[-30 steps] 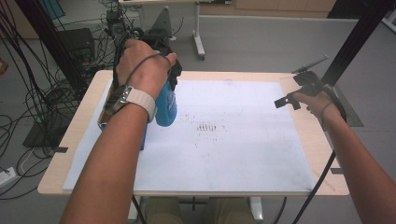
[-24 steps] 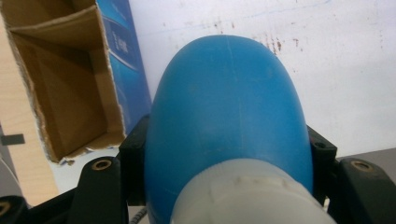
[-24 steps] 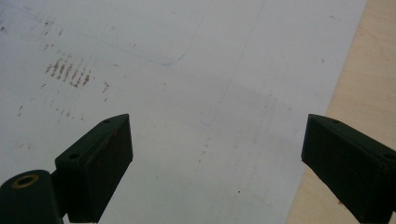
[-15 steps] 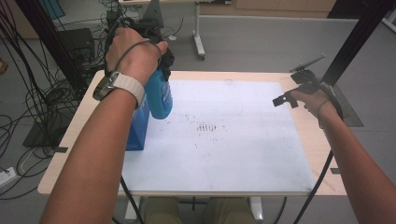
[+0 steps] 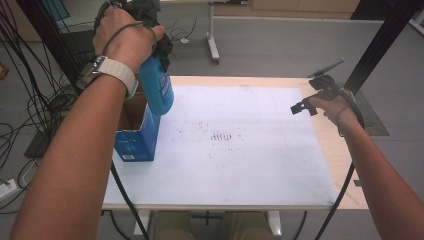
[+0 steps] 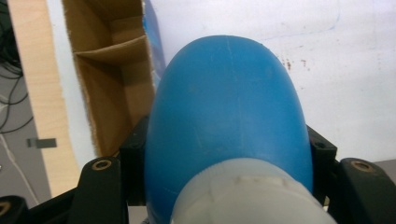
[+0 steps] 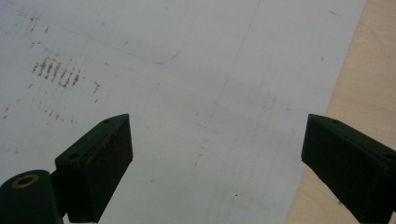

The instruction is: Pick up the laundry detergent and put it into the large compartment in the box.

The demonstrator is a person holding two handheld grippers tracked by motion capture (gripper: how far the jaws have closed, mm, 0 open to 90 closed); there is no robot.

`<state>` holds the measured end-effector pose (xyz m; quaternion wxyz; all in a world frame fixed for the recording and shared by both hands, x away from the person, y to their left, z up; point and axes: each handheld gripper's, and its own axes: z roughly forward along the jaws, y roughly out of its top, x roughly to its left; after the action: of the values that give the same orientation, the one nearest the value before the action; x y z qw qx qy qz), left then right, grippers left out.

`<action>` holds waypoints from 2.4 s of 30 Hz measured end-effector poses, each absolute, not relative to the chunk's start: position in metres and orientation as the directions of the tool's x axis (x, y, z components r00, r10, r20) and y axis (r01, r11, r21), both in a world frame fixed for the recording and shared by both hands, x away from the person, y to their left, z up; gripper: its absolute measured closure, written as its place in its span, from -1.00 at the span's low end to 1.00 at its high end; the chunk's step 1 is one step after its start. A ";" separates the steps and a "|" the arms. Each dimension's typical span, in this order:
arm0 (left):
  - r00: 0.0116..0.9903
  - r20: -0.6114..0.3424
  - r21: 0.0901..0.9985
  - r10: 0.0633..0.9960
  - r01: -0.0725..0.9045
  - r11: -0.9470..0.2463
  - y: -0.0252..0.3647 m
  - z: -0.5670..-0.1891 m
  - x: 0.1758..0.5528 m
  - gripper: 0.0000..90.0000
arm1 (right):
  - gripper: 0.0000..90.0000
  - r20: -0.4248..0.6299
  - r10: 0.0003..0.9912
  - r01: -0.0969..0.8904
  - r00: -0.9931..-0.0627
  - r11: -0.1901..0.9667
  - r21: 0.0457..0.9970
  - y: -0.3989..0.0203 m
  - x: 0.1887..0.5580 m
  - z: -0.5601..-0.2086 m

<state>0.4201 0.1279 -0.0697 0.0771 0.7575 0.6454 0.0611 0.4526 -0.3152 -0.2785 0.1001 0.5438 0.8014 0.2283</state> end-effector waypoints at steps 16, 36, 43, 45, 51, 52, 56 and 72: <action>0.140 -0.015 0.194 0.990 0.972 -0.135 0.141 -0.063 0.423 -0.16 | -0.81 0.088 0.917 0.827 -0.390 0.307 0.472 -0.314 0.454 -0.280; 0.091 -0.002 0.187 0.996 0.978 -0.089 0.163 -0.065 0.426 -0.16 | -0.81 0.086 0.916 0.829 -0.392 0.311 0.465 -0.310 0.453 -0.283; 0.067 0.004 0.190 0.998 0.980 -0.066 0.174 -0.068 0.429 -0.16 | -0.81 0.085 0.918 0.831 -0.386 0.307 0.464 -0.310 0.452 -0.283; 0.065 0.003 0.187 0.998 0.980 -0.064 0.176 -0.069 0.430 -0.16 | -0.81 0.084 0.918 0.830 -0.388 0.308 0.464 -0.310 0.452 -0.284; 0.060 -0.002 0.187 0.998 0.981 -0.059 0.184 -0.075 0.433 -0.16 | -0.81 0.085 0.917 0.831 -0.390 0.310 0.462 -0.308 0.453 -0.285; 0.059 -0.003 0.187 0.998 0.981 -0.058 0.185 -0.076 0.433 -0.16 | -0.81 0.085 0.917 0.831 -0.390 0.311 0.461 -0.308 0.453 -0.286; 0.055 0.000 0.185 0.998 0.981 -0.054 0.189 -0.079 0.435 -0.16 | -0.81 0.084 0.918 0.831 -0.387 0.308 0.463 -0.309 0.453 -0.286; 0.053 0.010 0.186 0.999 0.981 -0.054 0.199 -0.091 0.441 -0.16 | -0.81 0.085 0.922 0.836 -0.378 0.300 0.460 -0.313 0.451 -0.286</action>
<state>0.4407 0.1989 -0.0914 0.0641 0.7227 0.6849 0.0677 0.4513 -0.3127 -0.2863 0.0978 0.5492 0.8002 0.2203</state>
